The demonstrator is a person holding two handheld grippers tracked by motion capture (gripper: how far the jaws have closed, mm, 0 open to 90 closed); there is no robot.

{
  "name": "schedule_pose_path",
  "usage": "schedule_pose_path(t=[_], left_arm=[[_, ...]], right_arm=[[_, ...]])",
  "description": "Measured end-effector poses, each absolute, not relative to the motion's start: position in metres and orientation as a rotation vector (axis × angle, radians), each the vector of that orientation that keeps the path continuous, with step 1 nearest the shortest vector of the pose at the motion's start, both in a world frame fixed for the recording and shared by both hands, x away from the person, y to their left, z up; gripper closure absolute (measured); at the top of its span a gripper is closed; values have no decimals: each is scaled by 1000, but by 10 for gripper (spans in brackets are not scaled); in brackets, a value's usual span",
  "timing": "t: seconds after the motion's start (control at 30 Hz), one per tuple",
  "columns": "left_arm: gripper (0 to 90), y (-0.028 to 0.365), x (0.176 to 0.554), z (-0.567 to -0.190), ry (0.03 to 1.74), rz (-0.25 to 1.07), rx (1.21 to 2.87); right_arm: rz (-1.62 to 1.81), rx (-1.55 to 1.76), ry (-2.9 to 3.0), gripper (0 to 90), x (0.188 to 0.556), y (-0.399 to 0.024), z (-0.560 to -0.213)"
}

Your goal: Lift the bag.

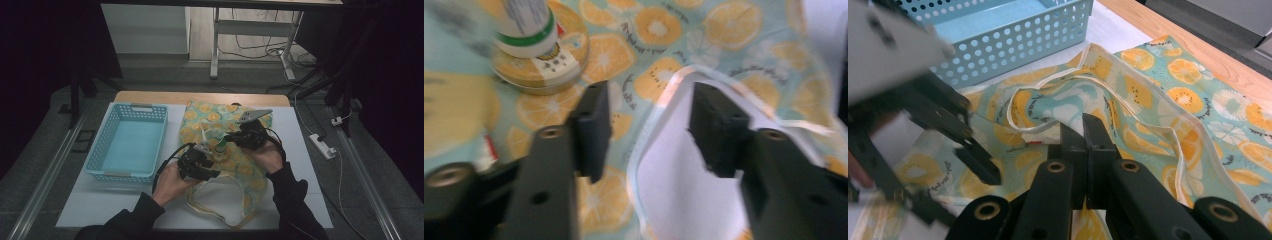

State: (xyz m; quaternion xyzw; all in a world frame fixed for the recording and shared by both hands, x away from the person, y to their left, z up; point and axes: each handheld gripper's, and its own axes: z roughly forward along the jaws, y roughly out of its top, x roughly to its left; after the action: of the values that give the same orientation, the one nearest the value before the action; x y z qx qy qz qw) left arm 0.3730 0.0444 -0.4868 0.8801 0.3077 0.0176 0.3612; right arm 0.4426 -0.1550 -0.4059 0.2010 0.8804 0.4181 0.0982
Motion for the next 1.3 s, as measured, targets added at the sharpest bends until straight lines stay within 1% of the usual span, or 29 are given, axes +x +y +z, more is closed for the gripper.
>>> schedule_pose_path(t=[0.07,0.17,0.23,0.3,0.33,0.37,0.4,0.43,0.47,0.53,0.6,0.83,1.1,1.3], left_arm=[[405,40,374,-497,782,78,2283],[354,33,374,-511,747,143,2328],[345,29,373,-519,723,192,2374],[371,26,374,-526,719,223,2411],[421,27,374,-527,701,204,2404],[533,29,374,-526,711,190,2392],[678,29,374,-525,725,188,2396],[799,30,375,-524,741,183,2405],[886,30,376,-522,759,194,2421],[896,30,377,-518,785,175,2426],[898,32,378,-510,806,155,2395],[900,43,381,-473,808,133,2339],[900,57,384,-428,787,105,2245],[900,67,390,-389,763,117,2217]], right_arm=[[1238,605,2607,890,443,-155,-407],[1231,601,2614,890,443,-154,-410],[1228,599,2615,890,443,-153,-411],[1226,600,2618,890,443,-152,-412],[1224,597,2619,890,443,-151,-412],[1223,596,2620,890,443,-151,-412],[1223,597,2620,890,443,-151,-412],[1222,598,2620,890,443,-150,-413],[1222,599,2621,890,443,-150,-413],[1217,600,2624,890,443,-150,-414],[1217,597,2625,890,443,-150,-413],[1235,583,2626,890,441,-150,-406],[1243,550,2626,891,439,-147,-387],[1251,530,2613,891,438,-147,-371]])
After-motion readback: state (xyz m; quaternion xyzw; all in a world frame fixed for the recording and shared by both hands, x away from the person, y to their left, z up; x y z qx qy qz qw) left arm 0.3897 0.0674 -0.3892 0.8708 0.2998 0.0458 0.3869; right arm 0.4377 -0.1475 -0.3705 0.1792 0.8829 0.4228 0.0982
